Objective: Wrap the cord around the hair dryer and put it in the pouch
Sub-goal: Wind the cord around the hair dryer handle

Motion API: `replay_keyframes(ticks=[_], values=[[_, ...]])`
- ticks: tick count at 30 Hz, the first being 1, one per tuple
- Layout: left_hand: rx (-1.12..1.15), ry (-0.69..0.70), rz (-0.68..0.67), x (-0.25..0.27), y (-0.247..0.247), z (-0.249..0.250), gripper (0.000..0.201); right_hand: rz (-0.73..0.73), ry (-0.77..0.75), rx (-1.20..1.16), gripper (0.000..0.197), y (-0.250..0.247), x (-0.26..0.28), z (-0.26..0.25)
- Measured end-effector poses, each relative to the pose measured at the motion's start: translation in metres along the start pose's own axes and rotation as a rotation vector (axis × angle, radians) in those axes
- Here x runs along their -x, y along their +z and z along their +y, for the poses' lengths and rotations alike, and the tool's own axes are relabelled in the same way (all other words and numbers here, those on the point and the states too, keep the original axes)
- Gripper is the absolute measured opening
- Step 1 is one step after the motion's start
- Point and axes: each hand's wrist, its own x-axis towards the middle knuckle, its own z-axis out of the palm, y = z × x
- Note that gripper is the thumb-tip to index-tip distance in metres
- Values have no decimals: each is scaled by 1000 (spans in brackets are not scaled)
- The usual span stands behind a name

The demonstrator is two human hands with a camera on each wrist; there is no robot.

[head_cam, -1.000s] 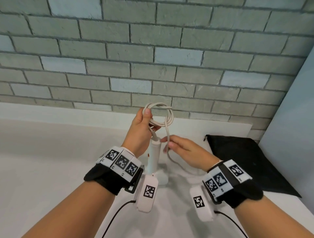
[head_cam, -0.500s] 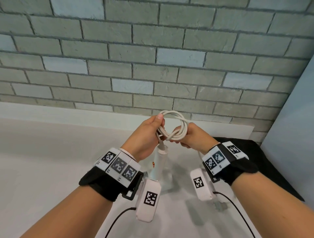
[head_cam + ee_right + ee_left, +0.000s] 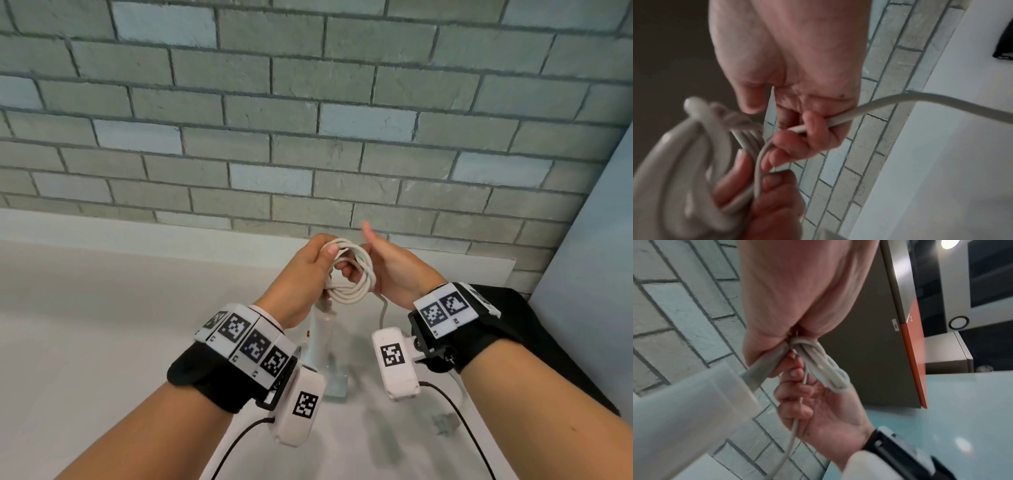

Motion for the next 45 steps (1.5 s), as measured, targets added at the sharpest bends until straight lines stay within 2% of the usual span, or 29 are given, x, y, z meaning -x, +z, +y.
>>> replay_keyframes(ticks=[1, 3, 8, 11, 14, 16, 18, 21, 24, 28, 35, 39, 41, 45], values=[[-21, 25, 26, -1, -1, -1, 21, -27, -18, 26, 40, -1, 2, -2], [-84, 58, 71, -2, -2, -2, 22, -72, -93, 92, 14, -3, 5, -3], [-166, 5, -5, -2, 1, -3, 36, -7, -182, 150, 27, -4, 11, -2], [-74, -20, -51, 1, 0, -2, 31, 154, -307, 242, 26, -1, 10, 0], [22, -57, -42, 2, -2, -2, 31, 425, -597, 714, 27, -4, 9, 3], [61, -59, -53, 1, -3, -2, 34, 445, -784, 1025, 16, -2, 9, 2], [132, -61, -83, 1, -4, 0, 35, 406, -862, 1186, 6, 1, 10, 4], [234, -68, -152, 3, -4, 2, 33, 418, -874, 1312, 6, 4, 8, 5], [217, -88, -207, 4, -3, 3, 32, 471, -887, 1389, 7, 12, 7, -1], [166, -99, -198, 4, -5, 5, 38, 476, -922, 1424, 7, 17, 7, 0], [-129, 3, -62, 4, -1, -2, 41, 440, -802, 1319, 25, 14, 13, 8], [-254, 84, 65, 1, 5, -3, 37, 528, -887, 1456, 10, 13, 22, 7], [-320, 134, 104, 0, 7, -5, 35, 576, -915, 1439, 5, 14, 25, 8], [-418, 160, 123, -1, 12, -6, 34, 613, -925, 1405, 15, 14, 28, 14]])
